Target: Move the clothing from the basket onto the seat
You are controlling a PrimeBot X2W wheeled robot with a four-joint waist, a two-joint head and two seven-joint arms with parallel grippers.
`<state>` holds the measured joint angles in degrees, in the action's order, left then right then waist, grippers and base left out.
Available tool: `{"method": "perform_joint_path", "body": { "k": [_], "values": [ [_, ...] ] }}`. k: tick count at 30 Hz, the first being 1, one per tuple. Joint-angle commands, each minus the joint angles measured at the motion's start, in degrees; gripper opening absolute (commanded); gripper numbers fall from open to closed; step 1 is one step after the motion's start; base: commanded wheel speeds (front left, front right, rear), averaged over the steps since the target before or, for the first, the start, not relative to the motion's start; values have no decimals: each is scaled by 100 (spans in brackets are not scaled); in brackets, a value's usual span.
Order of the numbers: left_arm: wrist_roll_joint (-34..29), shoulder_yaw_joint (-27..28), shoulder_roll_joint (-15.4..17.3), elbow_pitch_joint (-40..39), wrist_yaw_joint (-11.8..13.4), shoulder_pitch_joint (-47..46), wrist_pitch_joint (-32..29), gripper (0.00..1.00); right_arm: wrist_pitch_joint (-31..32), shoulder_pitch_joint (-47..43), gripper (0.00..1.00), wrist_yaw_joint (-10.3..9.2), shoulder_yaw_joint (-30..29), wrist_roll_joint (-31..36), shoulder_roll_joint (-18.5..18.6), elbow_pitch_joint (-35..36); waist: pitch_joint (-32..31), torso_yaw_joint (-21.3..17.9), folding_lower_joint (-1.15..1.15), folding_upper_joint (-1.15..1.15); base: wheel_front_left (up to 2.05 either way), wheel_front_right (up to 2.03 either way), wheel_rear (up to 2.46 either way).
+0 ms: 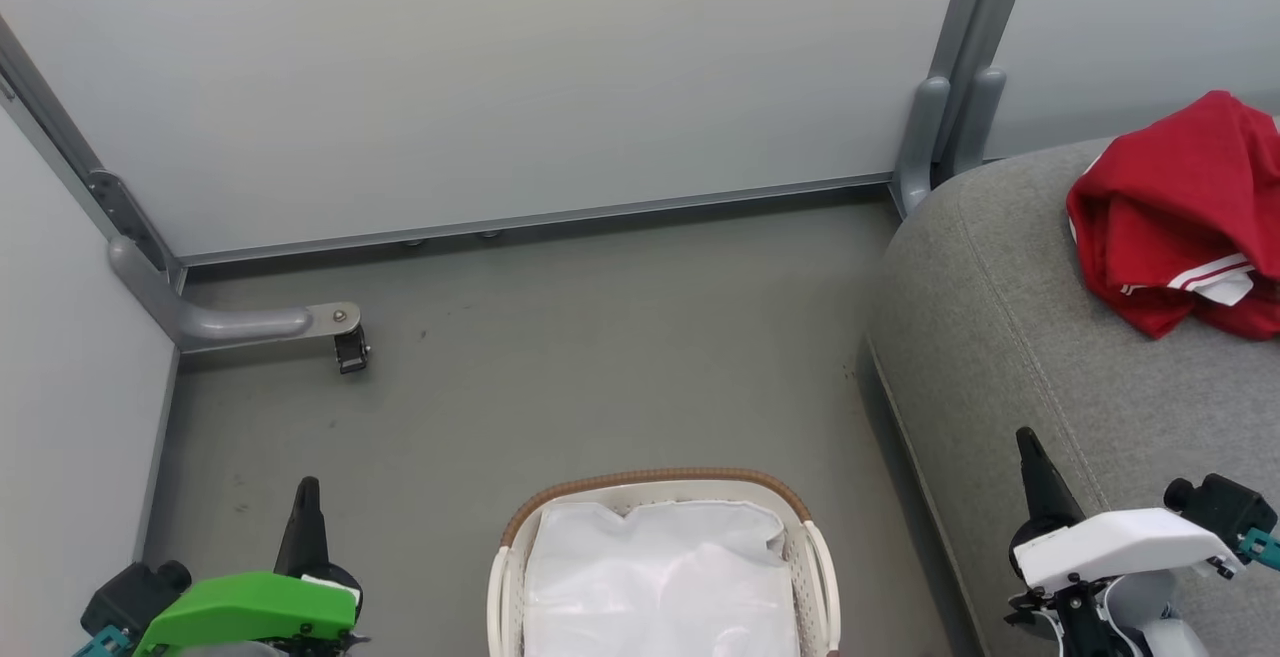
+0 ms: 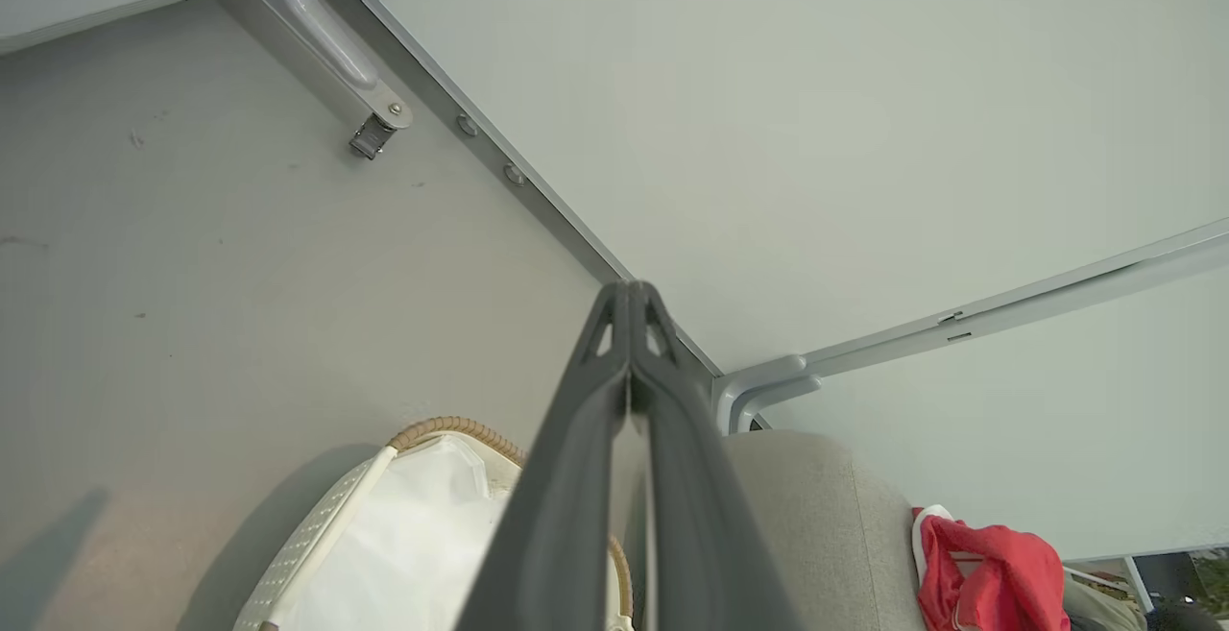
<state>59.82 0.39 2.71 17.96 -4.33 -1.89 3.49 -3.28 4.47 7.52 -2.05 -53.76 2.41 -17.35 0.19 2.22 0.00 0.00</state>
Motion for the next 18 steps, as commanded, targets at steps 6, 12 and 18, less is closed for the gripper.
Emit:
{"method": "perform_joint_path", "body": {
  "k": [6, 12, 18],
  "values": [
    [429, 104, 17, -113, -72, -199, -132, 0, 131, 141, 0, -2, -77, -510, 38, 113, 0, -19, 0, 0, 0, 0, 0],
    [749, 163, 19, -146, -99, -229, -233, 0, 228, 148, 0, -2, -120, -886, 41, 141, 0, -36, 0, 0, 0, 0, 0],
    [1045, 222, 20, -180, -132, -256, -325, 0, 316, 158, 0, -3, -162, -1240, 43, 166, 0, -53, 0, 0, 0, 0, 0]
  ]
}}
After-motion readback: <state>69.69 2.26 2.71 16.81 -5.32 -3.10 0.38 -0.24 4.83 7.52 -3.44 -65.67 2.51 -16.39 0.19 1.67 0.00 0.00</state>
